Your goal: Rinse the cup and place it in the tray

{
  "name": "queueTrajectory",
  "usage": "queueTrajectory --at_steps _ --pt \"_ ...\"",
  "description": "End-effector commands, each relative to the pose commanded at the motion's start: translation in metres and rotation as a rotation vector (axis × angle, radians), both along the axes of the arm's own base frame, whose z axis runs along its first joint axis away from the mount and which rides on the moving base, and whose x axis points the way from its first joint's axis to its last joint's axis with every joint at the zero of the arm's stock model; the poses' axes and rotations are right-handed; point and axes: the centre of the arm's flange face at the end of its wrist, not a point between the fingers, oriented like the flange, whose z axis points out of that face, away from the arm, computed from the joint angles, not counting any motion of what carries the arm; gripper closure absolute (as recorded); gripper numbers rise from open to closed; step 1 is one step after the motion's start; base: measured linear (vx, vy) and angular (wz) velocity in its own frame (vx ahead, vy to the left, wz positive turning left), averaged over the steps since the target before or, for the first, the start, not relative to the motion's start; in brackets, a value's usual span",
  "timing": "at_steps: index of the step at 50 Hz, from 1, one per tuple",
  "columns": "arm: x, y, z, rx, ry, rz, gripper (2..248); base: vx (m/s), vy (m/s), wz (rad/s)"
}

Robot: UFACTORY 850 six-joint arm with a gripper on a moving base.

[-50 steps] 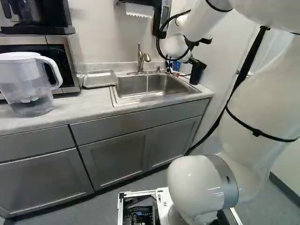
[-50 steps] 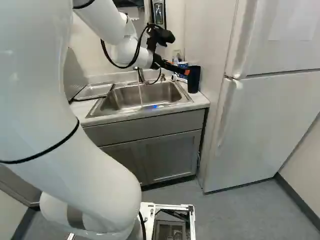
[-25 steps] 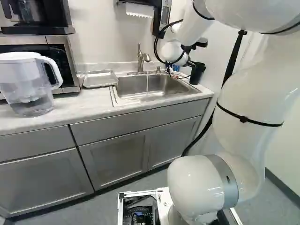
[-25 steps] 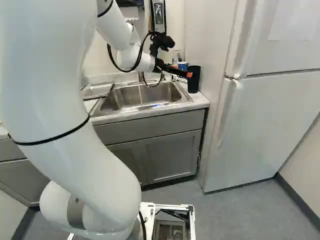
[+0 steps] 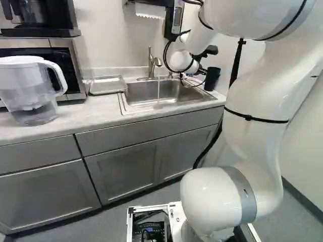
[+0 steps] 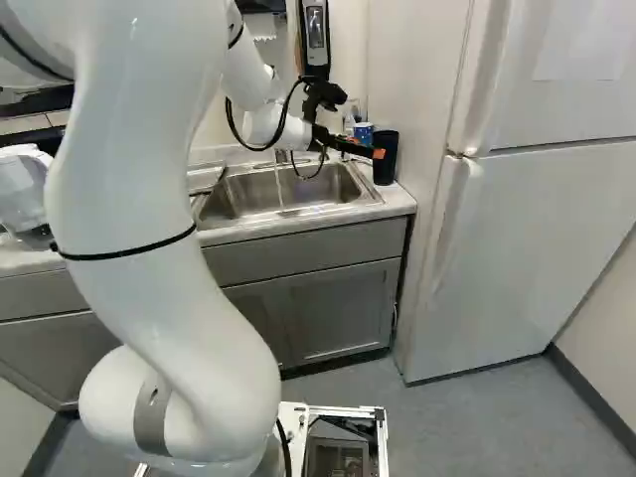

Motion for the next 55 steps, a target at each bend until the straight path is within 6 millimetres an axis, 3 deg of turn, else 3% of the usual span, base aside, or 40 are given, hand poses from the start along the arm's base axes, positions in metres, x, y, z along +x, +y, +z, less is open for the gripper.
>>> queueTrajectory --at_steps 26,55 --pt "0.015 -0.007 -0.003 0.0 -0.002 -0.012 3 0.0 0.0 0.0" --pt "0.036 -0.034 -0.005 -0.001 -0.015 -0.056 3 0.0 0.0 0.0"
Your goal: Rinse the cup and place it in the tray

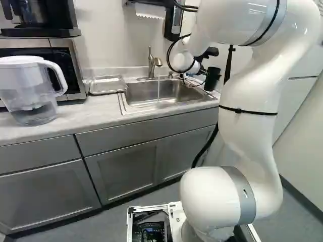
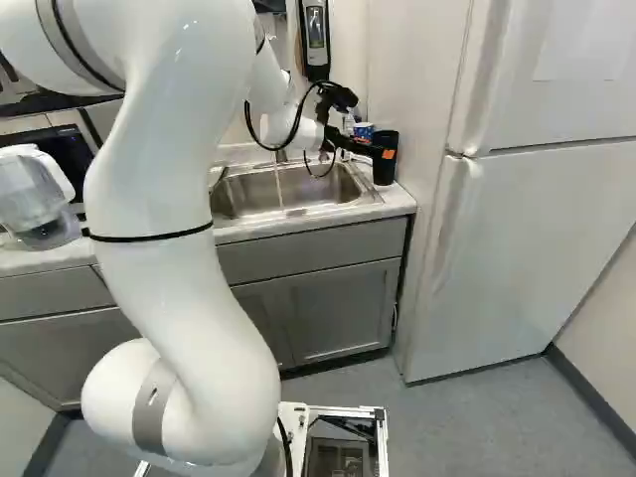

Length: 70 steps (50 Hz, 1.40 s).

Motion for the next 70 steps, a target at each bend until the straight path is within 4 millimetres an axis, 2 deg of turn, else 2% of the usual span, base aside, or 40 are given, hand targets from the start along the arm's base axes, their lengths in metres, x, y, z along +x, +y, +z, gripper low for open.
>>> queueTrajectory --at_steps 16,34,58,70 --pt "0.01 -0.018 -0.001 -0.001 -0.008 -0.029 3 0.0 0.0 0.0" --pt "0.009 -0.019 -0.001 -0.011 -0.007 -0.041 3 0.0 0.0 0.0" --pt "0.009 -0.022 -0.027 -0.047 0.037 -0.082 3 0.0 0.0 0.0" --pt "0.006 -0.024 -0.024 -0.081 0.031 -0.117 3 0.0 0.0 0.0"
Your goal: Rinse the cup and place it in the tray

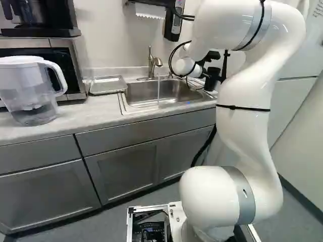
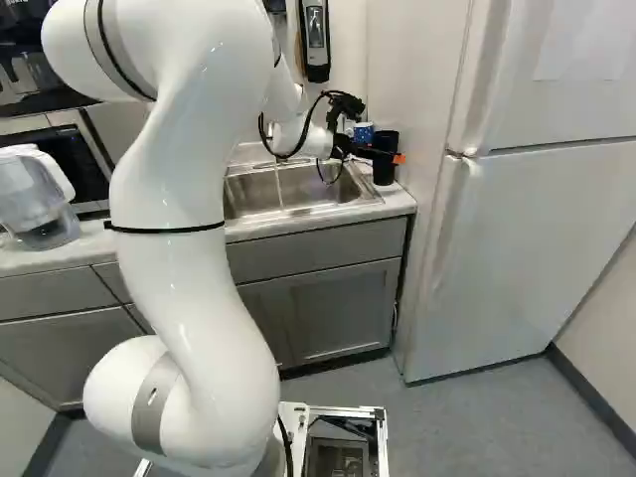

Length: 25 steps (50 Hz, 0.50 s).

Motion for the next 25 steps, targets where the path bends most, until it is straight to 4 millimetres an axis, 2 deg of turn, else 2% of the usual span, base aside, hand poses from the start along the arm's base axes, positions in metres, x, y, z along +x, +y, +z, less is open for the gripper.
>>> queueTrajectory --at_steps 19,20,24,25 --pt "-0.0004 0.0008 0.0002 -0.002 0.0 -0.001 3 0.0 0.0 0.0" --pt "-0.0004 0.0008 0.0002 -0.002 0.0 -0.001 14 0.0 0.0 0.0" --pt "-0.0004 0.0008 0.0002 -0.002 0.0 -0.001 14 0.0 0.0 0.0" --pt "-0.0004 0.0008 0.0002 -0.002 0.0 -0.001 52 0.0 0.0 0.0"
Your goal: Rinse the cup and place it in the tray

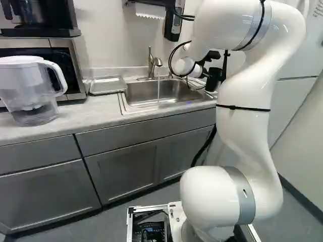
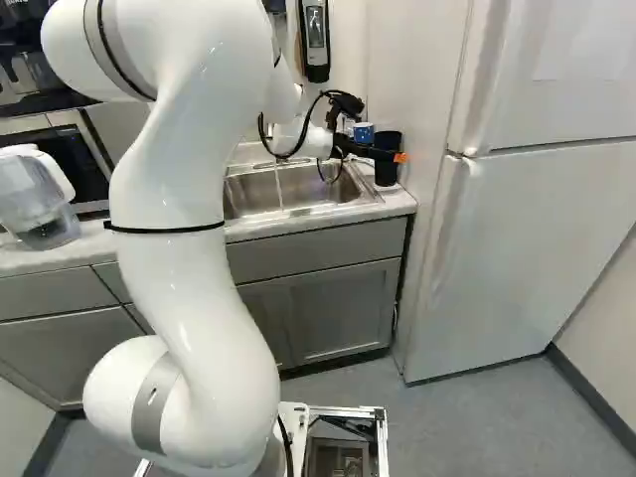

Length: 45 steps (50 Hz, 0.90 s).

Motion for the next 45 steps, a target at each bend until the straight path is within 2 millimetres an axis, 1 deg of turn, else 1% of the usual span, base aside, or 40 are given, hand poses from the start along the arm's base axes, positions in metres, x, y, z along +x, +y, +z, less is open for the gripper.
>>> queueTrajectory --at_steps 4,5,9,10,21,45 --pt "0.0 0.0 0.0 0.0 0.0 0.0 52 0.0 0.0 0.0" --pt "0.0 0.0 0.0 0.0 0.0 0.0 91 0.0 0.0 0.0" --pt "0.0 0.0 0.0 0.0 0.0 0.0 91 0.0 0.0 0.0" --pt "0.0 0.0 0.0 0.0 0.0 0.0 120 0.0 0.0 0.0" --pt "0.0 0.0 0.003 0.0 -0.005 0.0 124 0.0 0.0 0.0" --pt "-0.002 0.002 0.032 0.007 -0.057 0.014 124 0.0 0.0 0.0"
